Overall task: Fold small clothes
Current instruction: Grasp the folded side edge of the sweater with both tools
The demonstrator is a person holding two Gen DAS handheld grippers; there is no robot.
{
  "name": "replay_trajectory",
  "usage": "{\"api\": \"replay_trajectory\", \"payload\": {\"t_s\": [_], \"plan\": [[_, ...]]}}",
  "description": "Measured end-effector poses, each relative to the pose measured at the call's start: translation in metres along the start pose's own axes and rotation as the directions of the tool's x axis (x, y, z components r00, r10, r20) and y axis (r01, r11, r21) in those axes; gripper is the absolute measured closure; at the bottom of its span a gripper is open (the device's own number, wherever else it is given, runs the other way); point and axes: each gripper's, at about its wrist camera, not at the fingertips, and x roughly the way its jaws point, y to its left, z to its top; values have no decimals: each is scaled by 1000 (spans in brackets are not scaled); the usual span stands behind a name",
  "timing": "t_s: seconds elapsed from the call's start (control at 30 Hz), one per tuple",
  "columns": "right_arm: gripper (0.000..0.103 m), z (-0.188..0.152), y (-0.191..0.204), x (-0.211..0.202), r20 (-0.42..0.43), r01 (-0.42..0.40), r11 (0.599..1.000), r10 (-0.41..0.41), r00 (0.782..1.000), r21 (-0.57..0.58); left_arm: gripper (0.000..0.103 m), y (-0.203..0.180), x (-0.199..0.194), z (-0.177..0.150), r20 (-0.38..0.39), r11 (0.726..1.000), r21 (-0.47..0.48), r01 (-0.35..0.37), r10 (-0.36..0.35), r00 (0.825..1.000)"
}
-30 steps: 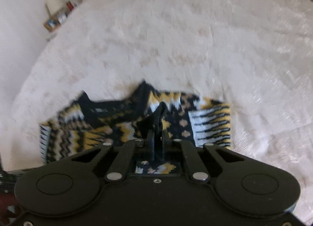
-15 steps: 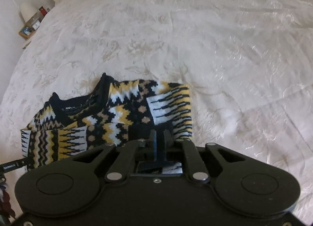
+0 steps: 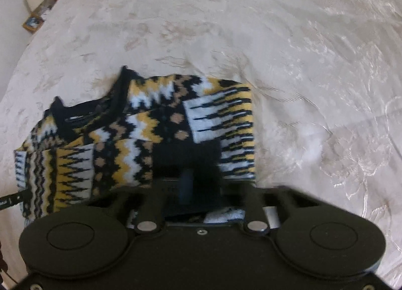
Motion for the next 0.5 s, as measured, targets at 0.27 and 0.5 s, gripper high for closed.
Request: {"api": "replay_trajectory", "payload": {"t_s": [0.27, 0.5], "plan": [[91, 5, 5, -49, 158, 26, 999, -20, 987, -40, 75, -5, -9, 19, 58, 1000, 11, -10, 9, 998], [81, 0, -10, 5, -13, 83, 997, -83, 996, 1, 74, 5, 27, 20, -37, 995, 17, -99, 100, 994]]}}
